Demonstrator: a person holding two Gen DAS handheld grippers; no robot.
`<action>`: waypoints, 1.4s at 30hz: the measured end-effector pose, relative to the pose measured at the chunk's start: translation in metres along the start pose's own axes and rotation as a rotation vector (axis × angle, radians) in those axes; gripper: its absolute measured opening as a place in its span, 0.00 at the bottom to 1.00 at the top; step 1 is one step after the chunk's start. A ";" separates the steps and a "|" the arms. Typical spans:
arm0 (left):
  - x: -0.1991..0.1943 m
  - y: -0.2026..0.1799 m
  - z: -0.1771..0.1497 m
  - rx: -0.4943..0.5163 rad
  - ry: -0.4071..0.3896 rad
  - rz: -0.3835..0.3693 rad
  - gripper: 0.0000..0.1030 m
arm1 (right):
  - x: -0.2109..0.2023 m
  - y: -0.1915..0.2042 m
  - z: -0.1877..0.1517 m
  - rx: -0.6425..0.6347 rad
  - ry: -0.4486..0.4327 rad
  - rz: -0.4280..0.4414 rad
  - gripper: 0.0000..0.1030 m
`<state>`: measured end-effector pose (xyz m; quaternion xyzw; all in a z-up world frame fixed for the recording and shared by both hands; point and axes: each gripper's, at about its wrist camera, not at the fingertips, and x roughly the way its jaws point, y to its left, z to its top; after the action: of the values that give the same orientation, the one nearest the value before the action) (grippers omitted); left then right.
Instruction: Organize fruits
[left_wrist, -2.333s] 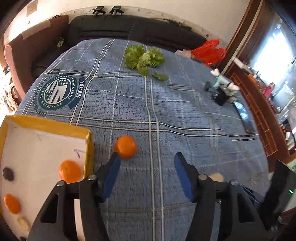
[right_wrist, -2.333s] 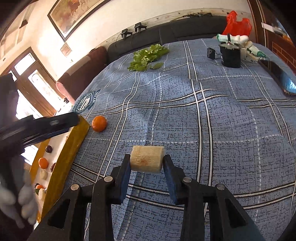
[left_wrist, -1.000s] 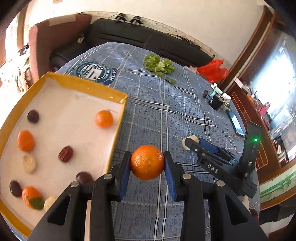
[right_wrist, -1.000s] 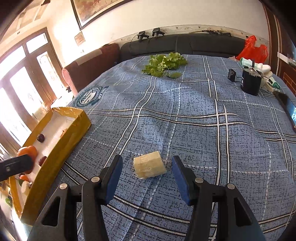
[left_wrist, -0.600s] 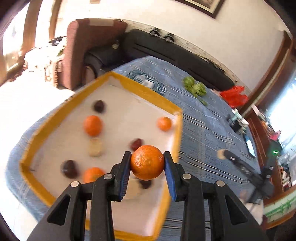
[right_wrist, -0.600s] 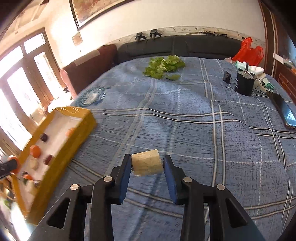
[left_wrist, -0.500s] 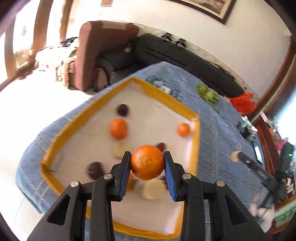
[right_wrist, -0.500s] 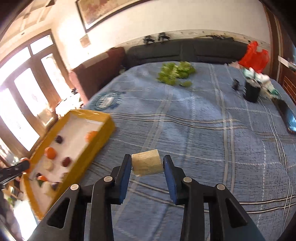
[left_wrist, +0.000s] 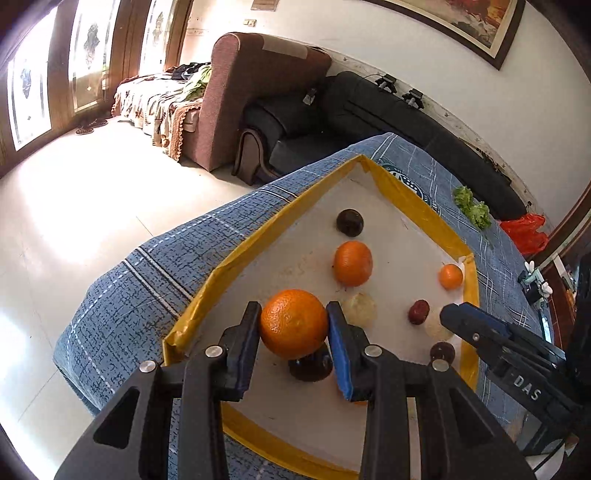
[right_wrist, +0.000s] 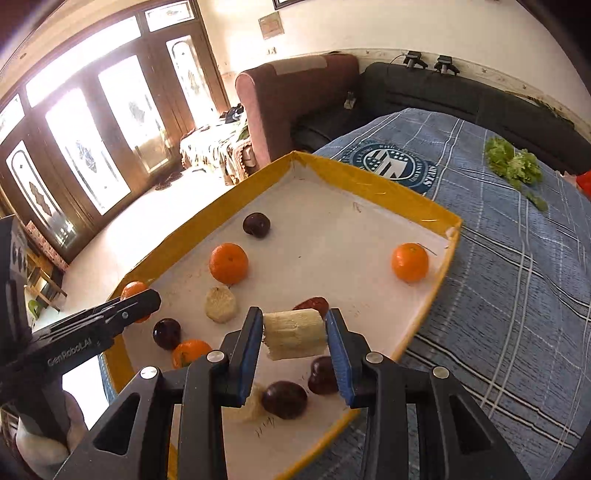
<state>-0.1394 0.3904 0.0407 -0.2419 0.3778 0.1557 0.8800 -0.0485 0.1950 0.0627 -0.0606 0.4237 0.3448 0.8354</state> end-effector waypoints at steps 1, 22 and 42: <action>0.000 0.003 0.000 -0.009 -0.002 -0.003 0.35 | 0.010 0.003 0.004 -0.003 0.014 -0.005 0.39; -0.076 0.017 0.004 0.002 -0.185 -0.006 0.74 | 0.013 0.013 0.031 -0.002 -0.058 -0.074 0.61; -0.073 -0.181 -0.075 0.369 -0.214 0.088 0.93 | -0.159 -0.083 -0.124 0.214 -0.285 -0.255 0.74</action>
<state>-0.1498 0.1918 0.1058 -0.0422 0.3147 0.1470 0.9368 -0.1432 -0.0001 0.0878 0.0248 0.3246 0.1944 0.9253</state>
